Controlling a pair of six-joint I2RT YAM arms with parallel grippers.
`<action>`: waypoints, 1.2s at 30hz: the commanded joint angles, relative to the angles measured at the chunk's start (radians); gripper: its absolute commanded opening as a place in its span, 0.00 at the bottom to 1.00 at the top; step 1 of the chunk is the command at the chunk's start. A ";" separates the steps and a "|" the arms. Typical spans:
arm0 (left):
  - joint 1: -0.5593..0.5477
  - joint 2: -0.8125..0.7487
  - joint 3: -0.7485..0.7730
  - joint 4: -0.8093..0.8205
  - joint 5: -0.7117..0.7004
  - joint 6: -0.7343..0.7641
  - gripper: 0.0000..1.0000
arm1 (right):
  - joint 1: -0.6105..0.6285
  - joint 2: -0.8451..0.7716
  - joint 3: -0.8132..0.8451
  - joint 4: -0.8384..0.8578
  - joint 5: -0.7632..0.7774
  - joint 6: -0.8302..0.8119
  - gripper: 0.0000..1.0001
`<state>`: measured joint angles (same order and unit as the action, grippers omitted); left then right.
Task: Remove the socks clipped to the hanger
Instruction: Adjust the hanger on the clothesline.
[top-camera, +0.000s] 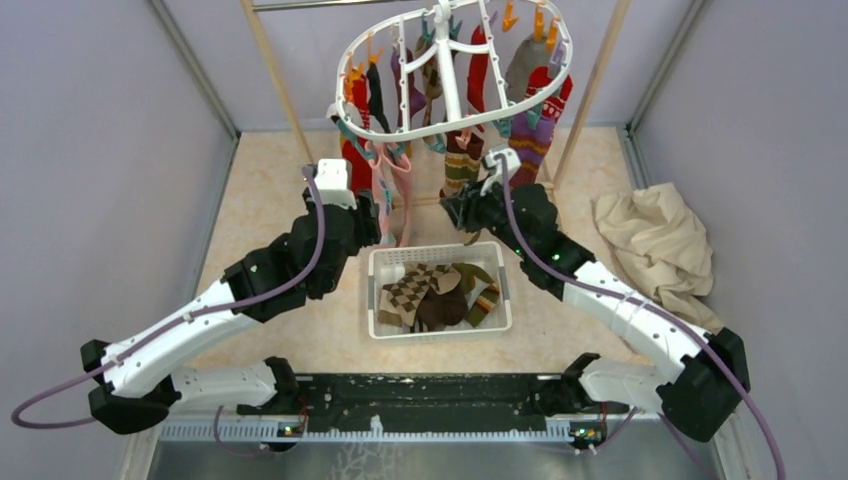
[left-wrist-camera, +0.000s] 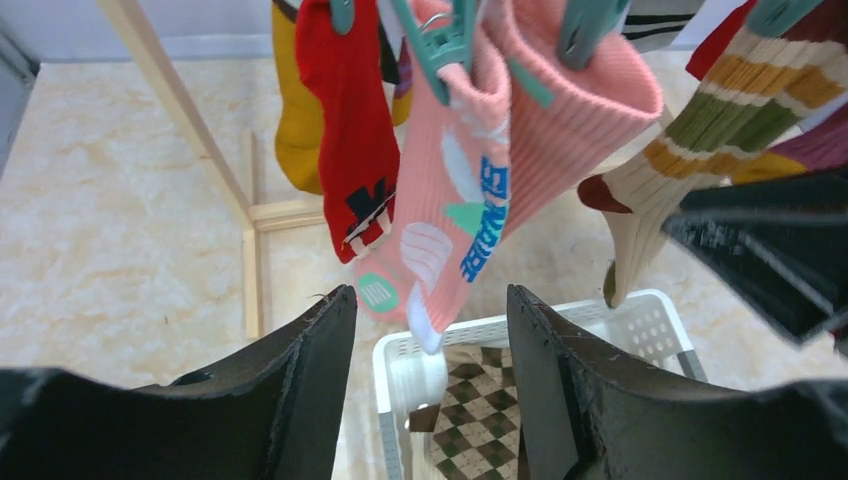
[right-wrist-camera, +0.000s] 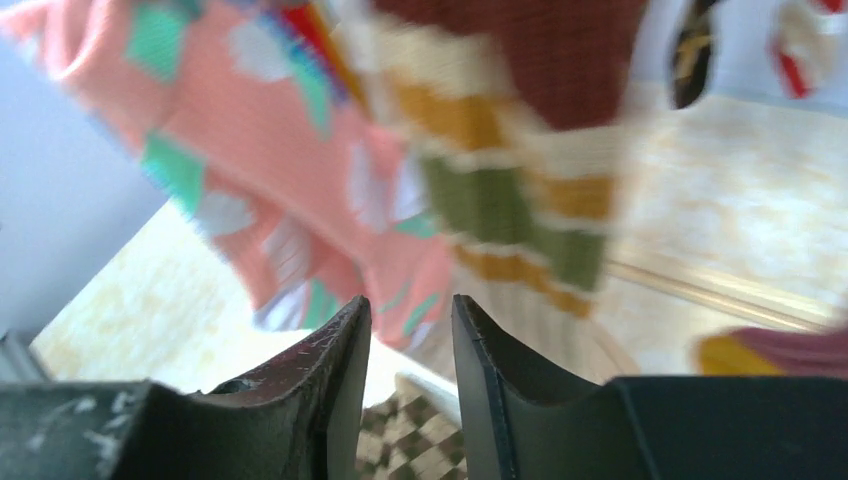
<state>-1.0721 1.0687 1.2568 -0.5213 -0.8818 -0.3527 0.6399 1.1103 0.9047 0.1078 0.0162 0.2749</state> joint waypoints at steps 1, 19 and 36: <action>0.041 -0.020 -0.045 -0.049 -0.027 -0.035 0.64 | 0.142 0.037 0.084 -0.003 0.013 -0.060 0.38; 0.256 -0.104 -0.228 -0.009 0.185 -0.104 0.75 | 0.337 0.133 0.185 0.023 0.276 -0.025 0.46; 0.255 -0.212 -0.358 0.144 0.450 -0.128 0.69 | 0.345 0.203 0.322 -0.012 0.335 -0.054 0.48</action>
<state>-0.8173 0.8825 0.9134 -0.4301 -0.4976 -0.4603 0.9733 1.2957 1.1805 0.0738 0.3309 0.2340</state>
